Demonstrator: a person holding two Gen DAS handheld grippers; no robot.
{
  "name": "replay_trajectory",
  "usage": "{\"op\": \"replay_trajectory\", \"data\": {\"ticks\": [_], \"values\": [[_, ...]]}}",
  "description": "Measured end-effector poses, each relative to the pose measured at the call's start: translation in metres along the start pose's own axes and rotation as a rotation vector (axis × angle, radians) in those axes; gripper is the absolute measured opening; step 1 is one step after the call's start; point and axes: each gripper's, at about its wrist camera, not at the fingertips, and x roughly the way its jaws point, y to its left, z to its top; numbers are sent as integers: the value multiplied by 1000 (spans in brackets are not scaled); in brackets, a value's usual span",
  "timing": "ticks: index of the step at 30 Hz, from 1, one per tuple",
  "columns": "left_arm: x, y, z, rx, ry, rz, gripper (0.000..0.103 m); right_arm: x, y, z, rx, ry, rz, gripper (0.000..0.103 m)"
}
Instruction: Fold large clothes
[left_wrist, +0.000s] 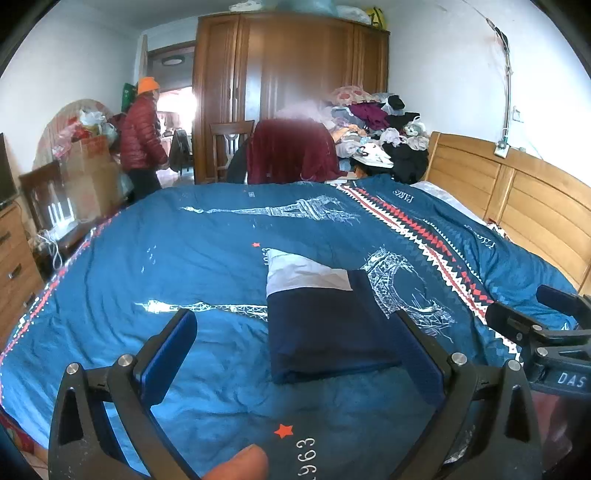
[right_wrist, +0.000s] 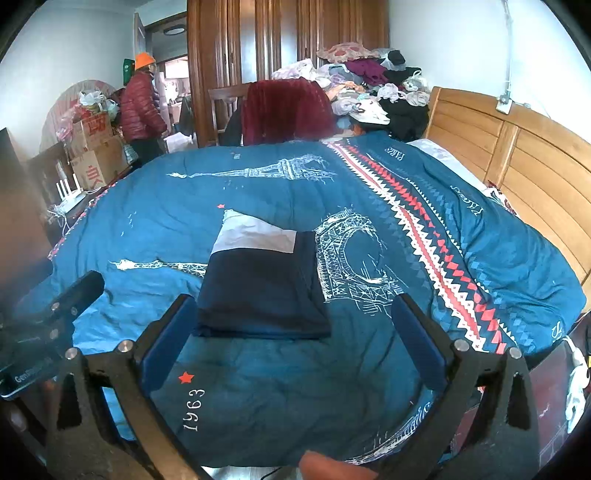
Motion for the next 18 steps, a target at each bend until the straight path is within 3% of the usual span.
{"op": "replay_trajectory", "data": {"ticks": [18], "values": [[6, -7, 0, 7, 17, 3, 103, 6, -5, 0, -1, 10, 13, 103]]}}
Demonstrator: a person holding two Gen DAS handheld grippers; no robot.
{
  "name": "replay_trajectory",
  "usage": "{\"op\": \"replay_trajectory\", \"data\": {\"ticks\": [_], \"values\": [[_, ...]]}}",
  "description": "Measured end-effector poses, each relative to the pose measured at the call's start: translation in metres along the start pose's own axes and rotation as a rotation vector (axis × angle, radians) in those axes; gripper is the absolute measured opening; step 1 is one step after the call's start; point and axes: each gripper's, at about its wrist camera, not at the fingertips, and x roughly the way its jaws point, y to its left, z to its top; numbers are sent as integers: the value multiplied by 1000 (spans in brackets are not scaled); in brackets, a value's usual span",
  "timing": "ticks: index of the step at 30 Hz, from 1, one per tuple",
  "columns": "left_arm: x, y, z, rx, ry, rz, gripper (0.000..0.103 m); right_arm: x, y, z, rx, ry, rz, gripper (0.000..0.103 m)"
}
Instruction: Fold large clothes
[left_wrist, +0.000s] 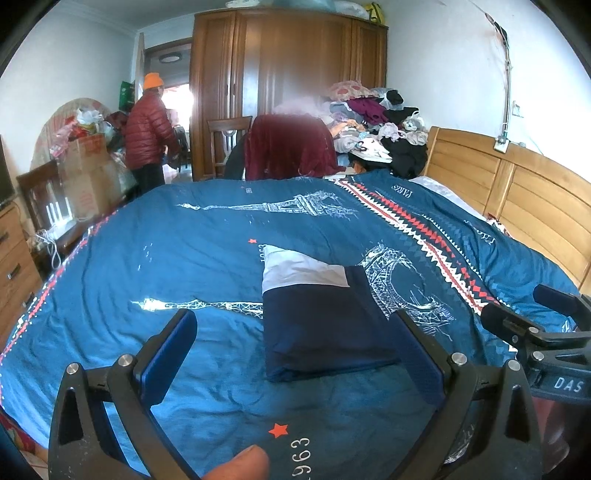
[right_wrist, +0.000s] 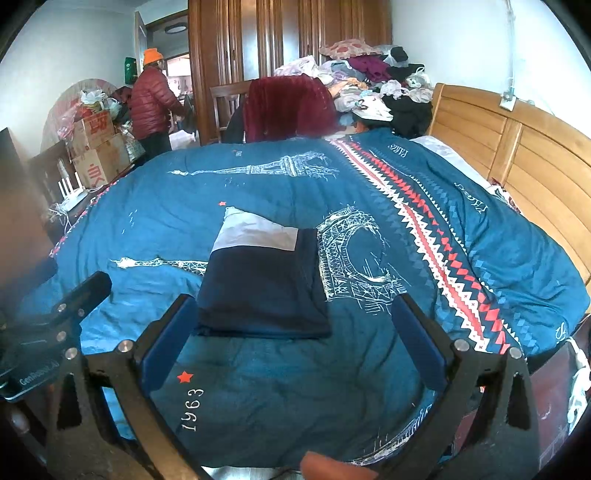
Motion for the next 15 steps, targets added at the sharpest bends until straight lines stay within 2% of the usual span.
{"op": "replay_trajectory", "data": {"ticks": [15], "values": [[12, 2, -4, -10, 21, -4, 103, 8, 2, -2, 6, 12, 15, 103]]}}
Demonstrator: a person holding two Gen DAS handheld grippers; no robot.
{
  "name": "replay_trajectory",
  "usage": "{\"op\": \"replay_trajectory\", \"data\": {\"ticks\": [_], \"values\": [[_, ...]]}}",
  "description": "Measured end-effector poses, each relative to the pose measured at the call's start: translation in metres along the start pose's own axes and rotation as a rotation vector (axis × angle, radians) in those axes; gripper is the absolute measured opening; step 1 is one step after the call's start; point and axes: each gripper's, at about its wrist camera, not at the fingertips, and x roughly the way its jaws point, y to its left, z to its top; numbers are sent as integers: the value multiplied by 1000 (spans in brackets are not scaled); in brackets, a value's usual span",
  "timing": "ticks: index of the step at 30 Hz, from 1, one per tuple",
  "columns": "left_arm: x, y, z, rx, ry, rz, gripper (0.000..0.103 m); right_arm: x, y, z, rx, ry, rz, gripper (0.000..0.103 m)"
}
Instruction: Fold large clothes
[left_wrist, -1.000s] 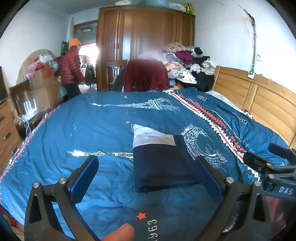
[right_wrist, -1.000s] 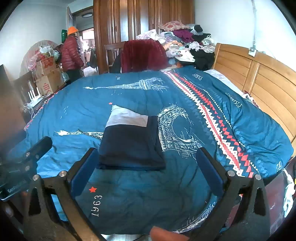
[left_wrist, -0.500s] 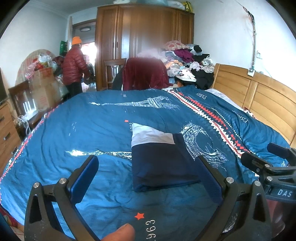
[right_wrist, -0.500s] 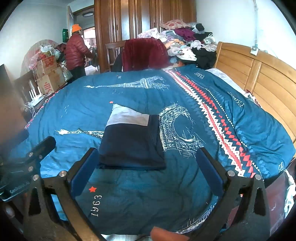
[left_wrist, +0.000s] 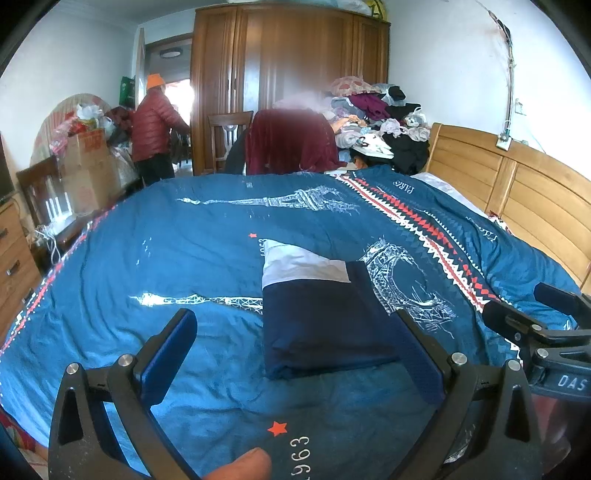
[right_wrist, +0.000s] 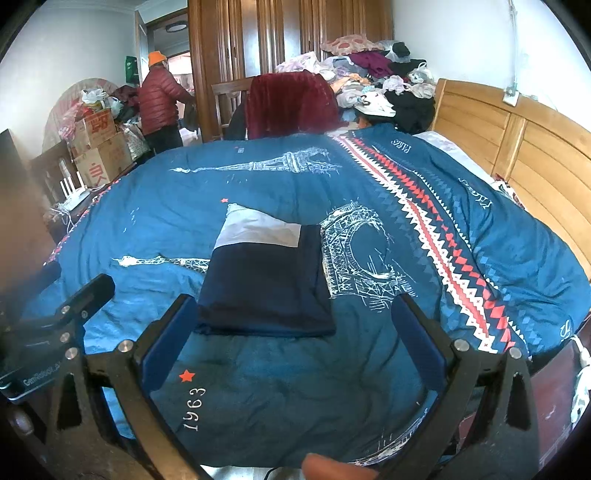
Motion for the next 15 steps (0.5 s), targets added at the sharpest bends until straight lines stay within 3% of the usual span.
{"op": "replay_trajectory", "data": {"ticks": [15], "values": [[2, 4, -6, -15, 1, 0, 103, -1, 3, -5, -8, -3, -2, 103]]}}
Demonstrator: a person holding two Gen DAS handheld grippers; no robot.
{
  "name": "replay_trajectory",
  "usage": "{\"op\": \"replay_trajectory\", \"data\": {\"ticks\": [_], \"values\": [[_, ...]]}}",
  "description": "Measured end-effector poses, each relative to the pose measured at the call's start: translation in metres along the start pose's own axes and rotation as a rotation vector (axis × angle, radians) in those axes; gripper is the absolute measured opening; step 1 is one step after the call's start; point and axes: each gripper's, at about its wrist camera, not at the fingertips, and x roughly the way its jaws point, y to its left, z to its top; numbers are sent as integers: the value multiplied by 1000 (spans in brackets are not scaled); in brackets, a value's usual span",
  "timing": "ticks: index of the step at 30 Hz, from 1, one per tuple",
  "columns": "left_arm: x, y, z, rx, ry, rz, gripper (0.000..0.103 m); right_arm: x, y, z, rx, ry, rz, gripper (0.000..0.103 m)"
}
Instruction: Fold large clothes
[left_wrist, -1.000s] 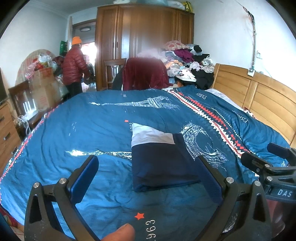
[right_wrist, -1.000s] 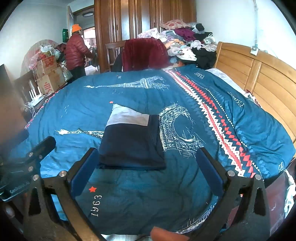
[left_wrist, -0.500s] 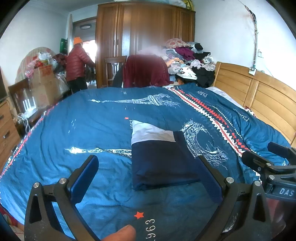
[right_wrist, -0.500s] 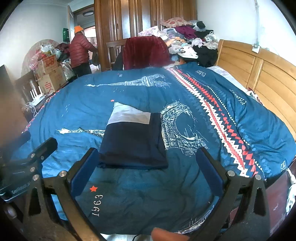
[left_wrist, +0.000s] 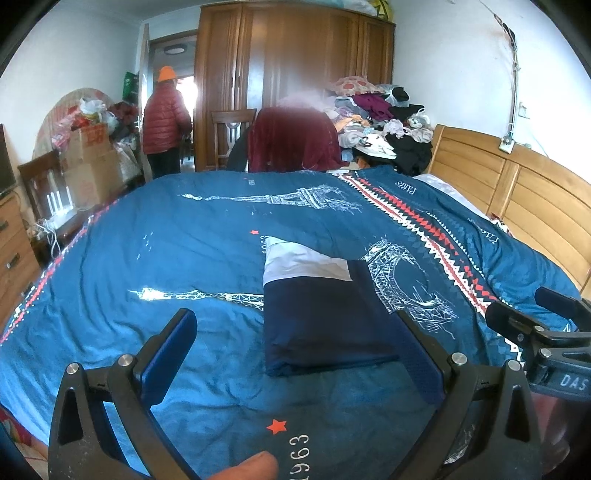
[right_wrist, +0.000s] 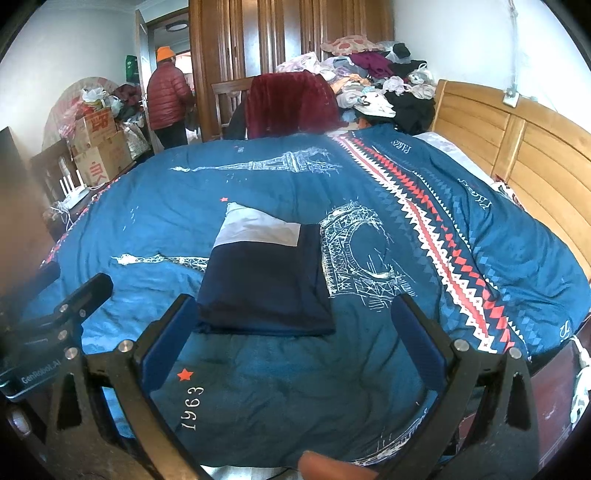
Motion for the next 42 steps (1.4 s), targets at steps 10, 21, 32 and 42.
{"op": "replay_trajectory", "data": {"ticks": [10, 21, 32, 42], "values": [[-9, -3, 0, -16, -39, -23, 103, -9, -2, 1, -7, -36, 7, 103], [-7, -1, -1, -4, -41, -4, 103, -3, -6, 2, 5, -25, 17, 103], [-3, -1, -1, -16, -35, -3, 103, -3, -10, 1, 8, -25, 8, 103], [-2, 1, 1, -15, -33, 3, 103, -1, -13, 1, 6, -31, 10, 103]]}}
